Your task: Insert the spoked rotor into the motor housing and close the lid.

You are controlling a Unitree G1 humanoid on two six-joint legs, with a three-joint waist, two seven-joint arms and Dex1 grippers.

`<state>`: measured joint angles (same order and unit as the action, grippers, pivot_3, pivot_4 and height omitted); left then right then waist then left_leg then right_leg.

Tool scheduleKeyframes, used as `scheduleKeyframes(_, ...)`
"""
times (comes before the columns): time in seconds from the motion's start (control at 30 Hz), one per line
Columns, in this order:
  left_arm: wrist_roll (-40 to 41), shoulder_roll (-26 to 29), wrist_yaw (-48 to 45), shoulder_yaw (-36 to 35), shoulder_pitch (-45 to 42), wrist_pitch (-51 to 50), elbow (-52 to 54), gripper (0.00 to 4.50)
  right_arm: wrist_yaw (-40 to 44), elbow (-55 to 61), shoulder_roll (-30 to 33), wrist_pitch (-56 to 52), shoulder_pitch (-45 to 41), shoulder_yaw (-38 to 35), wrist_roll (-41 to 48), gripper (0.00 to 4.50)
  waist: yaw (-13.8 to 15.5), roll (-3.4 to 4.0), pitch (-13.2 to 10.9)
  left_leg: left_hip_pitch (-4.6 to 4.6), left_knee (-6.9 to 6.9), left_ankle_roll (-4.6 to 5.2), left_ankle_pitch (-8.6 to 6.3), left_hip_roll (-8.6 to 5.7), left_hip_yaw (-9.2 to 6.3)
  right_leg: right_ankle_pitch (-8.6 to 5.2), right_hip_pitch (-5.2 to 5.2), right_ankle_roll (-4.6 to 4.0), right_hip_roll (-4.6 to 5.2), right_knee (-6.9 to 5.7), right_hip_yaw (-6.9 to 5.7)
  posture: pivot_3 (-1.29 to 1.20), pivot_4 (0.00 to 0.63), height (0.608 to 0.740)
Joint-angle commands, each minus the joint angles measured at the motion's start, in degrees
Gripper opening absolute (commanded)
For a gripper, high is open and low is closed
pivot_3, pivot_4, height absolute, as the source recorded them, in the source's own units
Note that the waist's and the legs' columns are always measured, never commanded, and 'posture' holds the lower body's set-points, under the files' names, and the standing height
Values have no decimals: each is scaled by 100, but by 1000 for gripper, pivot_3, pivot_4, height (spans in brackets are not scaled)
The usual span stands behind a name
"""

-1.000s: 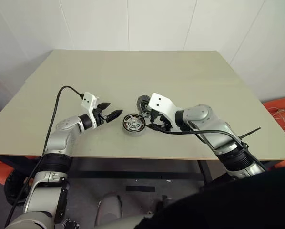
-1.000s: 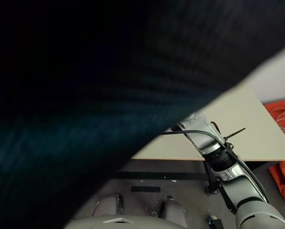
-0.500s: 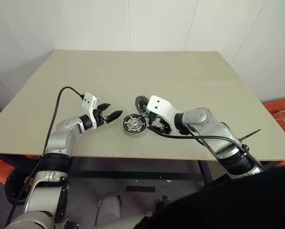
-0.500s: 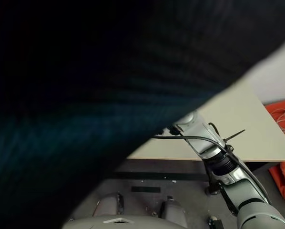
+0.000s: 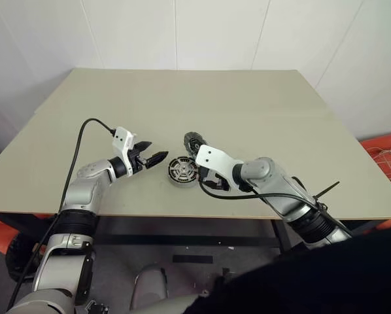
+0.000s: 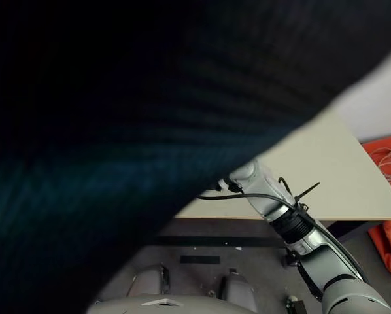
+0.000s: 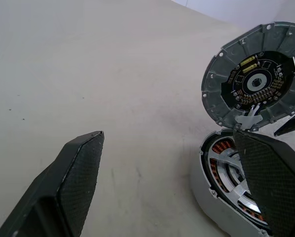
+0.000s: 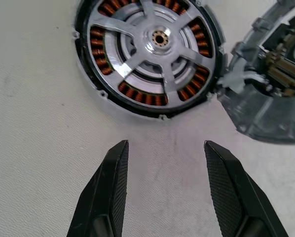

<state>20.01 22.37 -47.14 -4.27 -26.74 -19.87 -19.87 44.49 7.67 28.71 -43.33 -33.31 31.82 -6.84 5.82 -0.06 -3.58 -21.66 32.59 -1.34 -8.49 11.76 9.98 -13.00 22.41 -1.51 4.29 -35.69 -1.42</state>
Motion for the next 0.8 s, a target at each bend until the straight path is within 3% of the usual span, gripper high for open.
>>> scheduleKeyframes(0.03, 3, 63, -29, -54, -122, 113, 96, 4446, -150, 248, -95, -84, -386, -185, -167, 2718, -2, 0, 0, 1, 1, 0, 0, 0, 0, 0, 0, 0, 0, -1, 0, 0, 0, 740)
scheduleKeyframes(0.27, 25, 57, -52, -46, -136, 75, 111, 4446, -84, 741, -25, -441, -507, -207, -205, 2718, 5, 0, 0, 1, -1, 0, 0, 0, -1, 1, -1, 0, 0, 0, 0, 0, 0, 740)
scheduleKeyframes(0.4, 100, 100, -120, -38, -104, -127, 212, 4446, -337, 955, -374, -1140, -488, -334, -109, 2718, -1, 0, 0, 1, -3, 0, 0, 1, 0, 1, 2, -1, -1, -1, 0, 0, 0, 740)
scheduleKeyframes(0.57, 278, 228, -333, 3, -48, -684, 510, 4446, -667, 1180, -657, -2022, -347, -497, -55, 2718, -12, 0, 0, 4, -3, -2, 1, 2, -1, 0, 1, 0, -2, -3, 0, 0, 0, 740)
scheduleKeyframes(0.8, 515, 532, -821, 449, 381, -1782, 1173, 4446, -1041, 1240, -328, -2408, 37, -810, -52, 2718, 14, 1, -1, 7, -5, -4, 2, -3, 0, -1, -3, 2, 1, 0, 4, 0, 0, 740)
